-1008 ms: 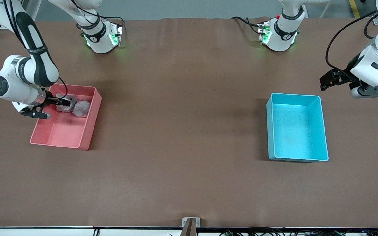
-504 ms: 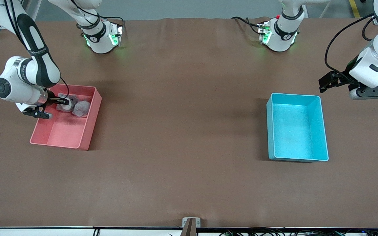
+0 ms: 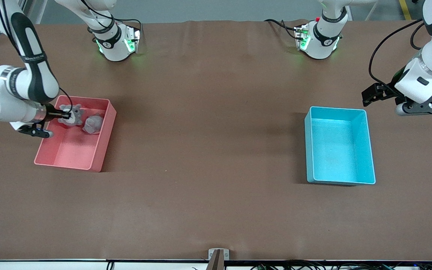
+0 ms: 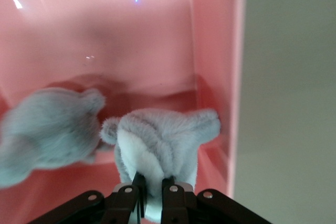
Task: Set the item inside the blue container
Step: 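Grasp the grey cat plush with the right gripper and lift it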
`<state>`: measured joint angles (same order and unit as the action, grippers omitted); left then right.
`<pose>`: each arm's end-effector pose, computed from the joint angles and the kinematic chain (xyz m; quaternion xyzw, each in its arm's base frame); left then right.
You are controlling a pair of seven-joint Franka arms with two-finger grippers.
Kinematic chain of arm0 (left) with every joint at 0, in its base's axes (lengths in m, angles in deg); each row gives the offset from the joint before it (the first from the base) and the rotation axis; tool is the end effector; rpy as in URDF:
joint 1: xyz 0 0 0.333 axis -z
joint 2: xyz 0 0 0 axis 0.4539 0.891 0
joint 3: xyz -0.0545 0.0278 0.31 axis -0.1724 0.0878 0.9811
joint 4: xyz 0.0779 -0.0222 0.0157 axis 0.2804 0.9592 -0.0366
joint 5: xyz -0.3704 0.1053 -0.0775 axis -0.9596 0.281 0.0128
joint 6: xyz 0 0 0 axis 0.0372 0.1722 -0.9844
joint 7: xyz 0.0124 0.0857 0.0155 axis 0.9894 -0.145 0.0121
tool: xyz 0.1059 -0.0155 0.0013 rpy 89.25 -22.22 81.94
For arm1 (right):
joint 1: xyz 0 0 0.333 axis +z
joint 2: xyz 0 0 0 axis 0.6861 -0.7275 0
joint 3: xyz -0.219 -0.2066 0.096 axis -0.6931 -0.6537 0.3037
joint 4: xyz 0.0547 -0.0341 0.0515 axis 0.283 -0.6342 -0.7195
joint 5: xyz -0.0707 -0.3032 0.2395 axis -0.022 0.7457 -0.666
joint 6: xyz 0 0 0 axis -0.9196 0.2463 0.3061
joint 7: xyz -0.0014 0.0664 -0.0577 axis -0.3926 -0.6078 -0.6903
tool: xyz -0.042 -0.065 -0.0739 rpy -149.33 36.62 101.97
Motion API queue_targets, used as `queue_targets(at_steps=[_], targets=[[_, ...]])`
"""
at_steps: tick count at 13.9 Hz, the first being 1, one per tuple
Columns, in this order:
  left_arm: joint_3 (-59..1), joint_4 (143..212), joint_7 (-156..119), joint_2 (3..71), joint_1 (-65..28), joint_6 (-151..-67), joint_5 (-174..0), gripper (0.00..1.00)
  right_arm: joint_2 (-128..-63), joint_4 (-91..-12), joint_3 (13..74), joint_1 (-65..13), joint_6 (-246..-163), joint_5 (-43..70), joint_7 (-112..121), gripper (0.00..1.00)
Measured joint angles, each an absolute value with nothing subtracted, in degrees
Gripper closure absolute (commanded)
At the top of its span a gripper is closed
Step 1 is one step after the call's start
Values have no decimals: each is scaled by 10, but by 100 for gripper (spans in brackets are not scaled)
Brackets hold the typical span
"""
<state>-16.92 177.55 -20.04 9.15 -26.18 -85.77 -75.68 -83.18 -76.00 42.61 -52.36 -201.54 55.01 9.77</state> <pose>0.5408 -0.0620 0.5731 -0.9993 -0.0079 0.0266 0.0236 0.4942 -0.1421 0.2864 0.9740 -0.1141 -0.1946 0.0182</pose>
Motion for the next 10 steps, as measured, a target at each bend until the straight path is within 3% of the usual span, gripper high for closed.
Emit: queue_targets(at_steps=[4,7,10], targets=[[-169,1781,-200,91,-262,-858,-757,0,-825,-576,432,-485,-1826,533,208,100],[-169,1787,-200,91,-269,-858,-757,0,-824,-523,437,-403,-1803,461,343,100],[-169,1788,-200,91,-271,-858,-757,0,-831,-513,440,-325,-1842,414,461,100]])
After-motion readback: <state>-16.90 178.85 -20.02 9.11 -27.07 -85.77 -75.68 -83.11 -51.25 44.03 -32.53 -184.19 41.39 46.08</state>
